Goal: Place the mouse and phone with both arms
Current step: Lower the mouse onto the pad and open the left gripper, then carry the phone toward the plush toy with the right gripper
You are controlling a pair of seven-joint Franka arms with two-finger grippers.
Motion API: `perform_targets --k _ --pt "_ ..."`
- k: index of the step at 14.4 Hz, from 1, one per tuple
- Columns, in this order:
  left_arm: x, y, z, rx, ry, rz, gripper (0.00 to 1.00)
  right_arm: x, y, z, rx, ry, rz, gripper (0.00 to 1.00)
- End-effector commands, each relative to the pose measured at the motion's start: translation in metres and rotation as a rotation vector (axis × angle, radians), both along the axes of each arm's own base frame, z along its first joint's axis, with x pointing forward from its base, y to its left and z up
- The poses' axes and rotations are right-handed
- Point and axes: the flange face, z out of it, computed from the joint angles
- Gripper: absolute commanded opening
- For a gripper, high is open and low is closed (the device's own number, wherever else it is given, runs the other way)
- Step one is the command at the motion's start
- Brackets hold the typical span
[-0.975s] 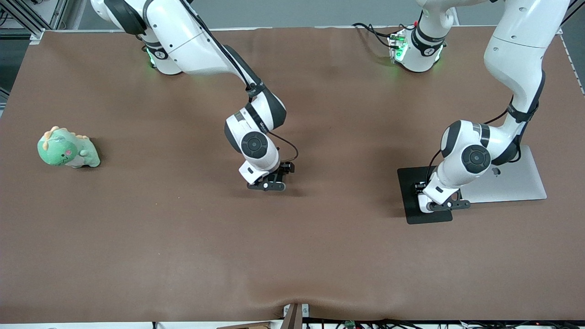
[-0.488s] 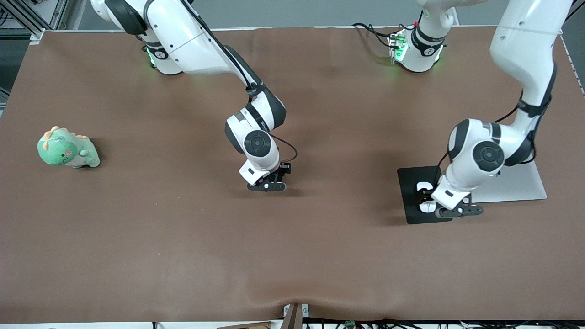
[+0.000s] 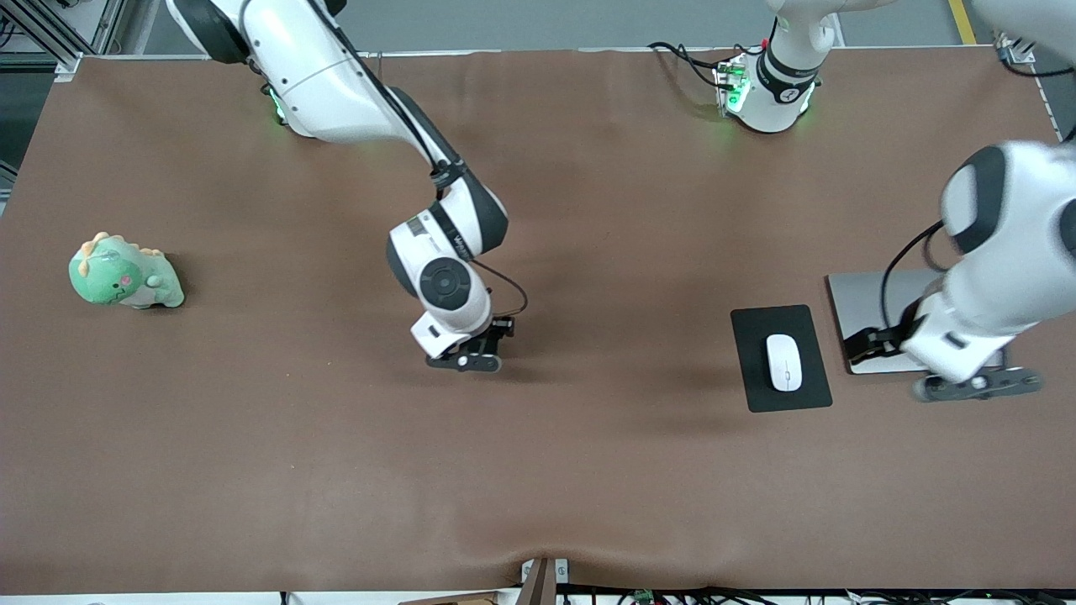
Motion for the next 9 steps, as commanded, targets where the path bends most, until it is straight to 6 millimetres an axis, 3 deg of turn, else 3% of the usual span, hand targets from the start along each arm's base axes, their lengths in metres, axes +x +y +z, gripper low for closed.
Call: perform_targets --k 1,3,6,9 --pt "-0.019 0.007 0.052 -0.010 0.009 0.006 1.00 0.008 -0.028 0.024 -0.011 0.027 -0.046 0.00" --pt "-0.036 0.021 0.086 -0.005 -0.017 0.021 1.00 0.015 -0.064 0.033 -0.020 0.051 -0.083 0.00" --pt "-0.058 0.020 0.121 0.007 -0.033 -0.045 1.00 0.021 -0.115 0.048 -0.012 0.066 -0.086 0.00" --pt "-0.085 0.028 0.139 0.007 0.011 -0.133 1.00 0.012 -0.171 0.057 -0.007 0.092 -0.079 0.00"
